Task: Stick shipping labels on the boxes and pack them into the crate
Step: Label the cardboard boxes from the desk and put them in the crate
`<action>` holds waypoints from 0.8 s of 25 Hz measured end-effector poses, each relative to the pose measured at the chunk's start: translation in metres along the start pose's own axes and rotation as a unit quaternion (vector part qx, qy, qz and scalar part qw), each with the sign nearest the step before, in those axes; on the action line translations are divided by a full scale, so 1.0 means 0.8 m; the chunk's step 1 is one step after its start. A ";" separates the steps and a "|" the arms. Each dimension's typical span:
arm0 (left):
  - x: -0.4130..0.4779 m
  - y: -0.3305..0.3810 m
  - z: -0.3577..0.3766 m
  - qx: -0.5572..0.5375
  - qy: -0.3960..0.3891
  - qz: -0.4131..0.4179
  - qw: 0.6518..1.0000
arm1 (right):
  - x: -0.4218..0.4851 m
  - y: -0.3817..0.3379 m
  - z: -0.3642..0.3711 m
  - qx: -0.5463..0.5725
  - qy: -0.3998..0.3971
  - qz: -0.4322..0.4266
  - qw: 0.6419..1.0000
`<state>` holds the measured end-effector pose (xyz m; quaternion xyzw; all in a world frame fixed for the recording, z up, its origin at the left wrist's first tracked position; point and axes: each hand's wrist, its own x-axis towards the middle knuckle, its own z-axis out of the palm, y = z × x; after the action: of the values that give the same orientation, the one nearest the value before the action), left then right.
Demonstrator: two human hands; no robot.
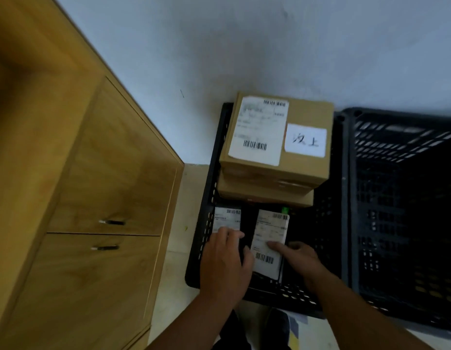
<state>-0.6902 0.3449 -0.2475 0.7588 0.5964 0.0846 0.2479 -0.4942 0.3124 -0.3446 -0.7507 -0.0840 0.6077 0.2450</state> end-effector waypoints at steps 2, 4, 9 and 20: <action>-0.015 0.015 -0.037 0.018 -0.013 0.001 1.000 | -0.051 -0.023 -0.010 -0.001 -0.016 -0.014 1.000; -0.028 0.028 -0.073 0.021 -0.028 -0.009 0.999 | -0.098 -0.047 -0.015 -0.011 -0.026 -0.025 0.999; -0.035 0.042 -0.129 -0.006 -0.049 -0.013 0.999 | -0.167 -0.095 -0.010 -0.031 -0.039 -0.023 0.998; 0.001 -0.063 -0.073 0.013 -0.046 -0.036 0.998 | -0.078 -0.068 0.109 -0.029 -0.091 -0.036 0.995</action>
<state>-0.7584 0.3700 -0.2213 0.7431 0.6123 0.0327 0.2679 -0.5834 0.3558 -0.2769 -0.6958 -0.1508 0.6612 0.2364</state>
